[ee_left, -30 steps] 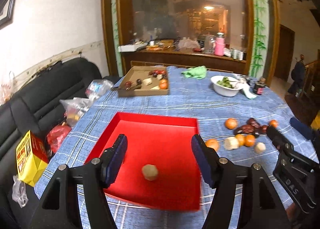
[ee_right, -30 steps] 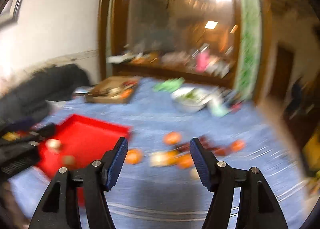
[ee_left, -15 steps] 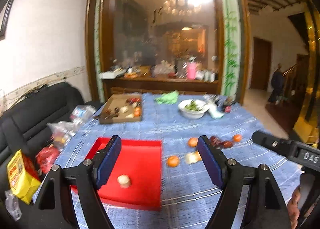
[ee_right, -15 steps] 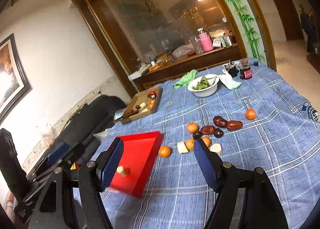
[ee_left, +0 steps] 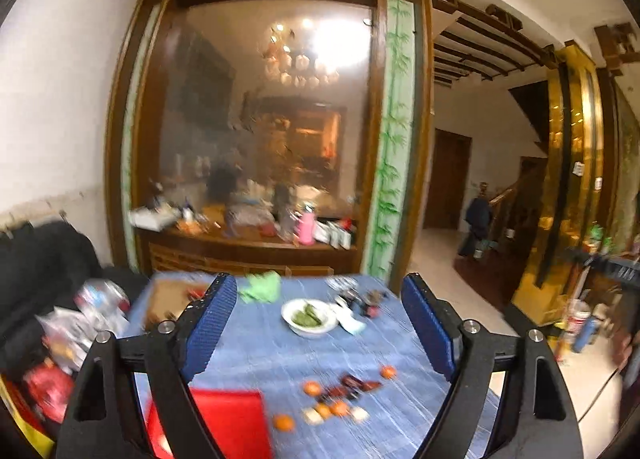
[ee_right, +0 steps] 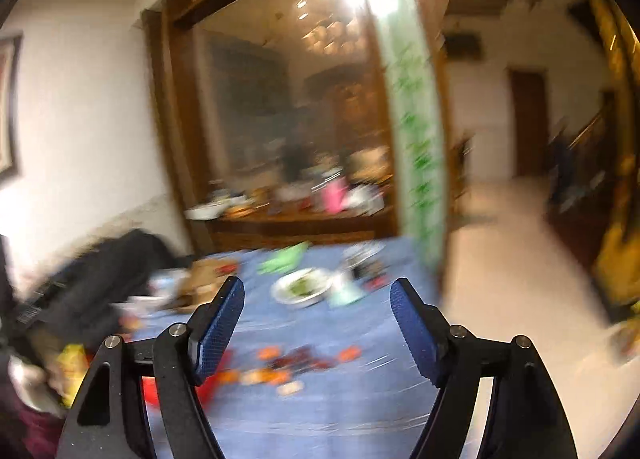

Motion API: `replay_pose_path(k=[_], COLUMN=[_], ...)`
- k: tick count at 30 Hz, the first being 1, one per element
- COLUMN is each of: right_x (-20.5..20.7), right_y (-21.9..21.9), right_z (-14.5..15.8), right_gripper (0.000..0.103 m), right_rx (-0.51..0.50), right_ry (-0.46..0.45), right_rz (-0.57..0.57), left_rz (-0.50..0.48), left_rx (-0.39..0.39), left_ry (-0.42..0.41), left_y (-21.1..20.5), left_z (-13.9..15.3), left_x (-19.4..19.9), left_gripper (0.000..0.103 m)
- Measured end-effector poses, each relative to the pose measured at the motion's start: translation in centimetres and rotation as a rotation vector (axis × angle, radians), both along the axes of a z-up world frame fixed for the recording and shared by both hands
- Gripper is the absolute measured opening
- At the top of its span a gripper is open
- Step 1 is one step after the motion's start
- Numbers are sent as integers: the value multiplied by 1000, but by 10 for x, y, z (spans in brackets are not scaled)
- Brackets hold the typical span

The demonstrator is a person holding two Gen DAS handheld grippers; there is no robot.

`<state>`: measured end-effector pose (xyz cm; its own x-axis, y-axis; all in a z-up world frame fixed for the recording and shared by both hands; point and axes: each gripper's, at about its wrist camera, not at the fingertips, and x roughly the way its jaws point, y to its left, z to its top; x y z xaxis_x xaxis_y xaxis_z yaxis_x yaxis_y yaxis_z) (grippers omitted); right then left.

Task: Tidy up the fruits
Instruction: 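Lift both tools out of the red tray and return toward the fruit pile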

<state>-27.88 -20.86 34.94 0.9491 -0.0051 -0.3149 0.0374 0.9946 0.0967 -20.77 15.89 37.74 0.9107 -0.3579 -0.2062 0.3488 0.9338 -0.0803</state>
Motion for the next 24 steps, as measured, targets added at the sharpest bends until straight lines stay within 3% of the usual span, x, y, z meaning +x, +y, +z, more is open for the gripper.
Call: replay_pose_path(k=[3, 5, 7, 11, 14, 20, 24], right_x=[0, 5, 15, 56, 88, 120, 139], right_y=[-19, -33, -41, -38, -20, 20, 30], right_z=[38, 43, 28, -41, -99, -194, -237], right_gripper=[88, 89, 89, 89, 89, 89, 89], right_rx=[-127, -113, -79, -18, 37, 146, 184], right_ry=[4, 41, 71, 207, 310, 393, 406], right_rz=[-146, -151, -147, -105, -13, 147, 181], left_rz=[53, 57, 56, 23, 22, -5, 36], left_rx=[11, 5, 0, -2, -12, -98, -115], left_ry=[-8, 11, 57, 164, 212, 367, 435], left_y=[5, 8, 10, 12, 16, 27, 33], left_z=[12, 8, -8, -51, -82, -148, -180], left_x=[14, 23, 37, 64, 79, 114, 129], left_gripper=[87, 91, 91, 91, 91, 91, 91])
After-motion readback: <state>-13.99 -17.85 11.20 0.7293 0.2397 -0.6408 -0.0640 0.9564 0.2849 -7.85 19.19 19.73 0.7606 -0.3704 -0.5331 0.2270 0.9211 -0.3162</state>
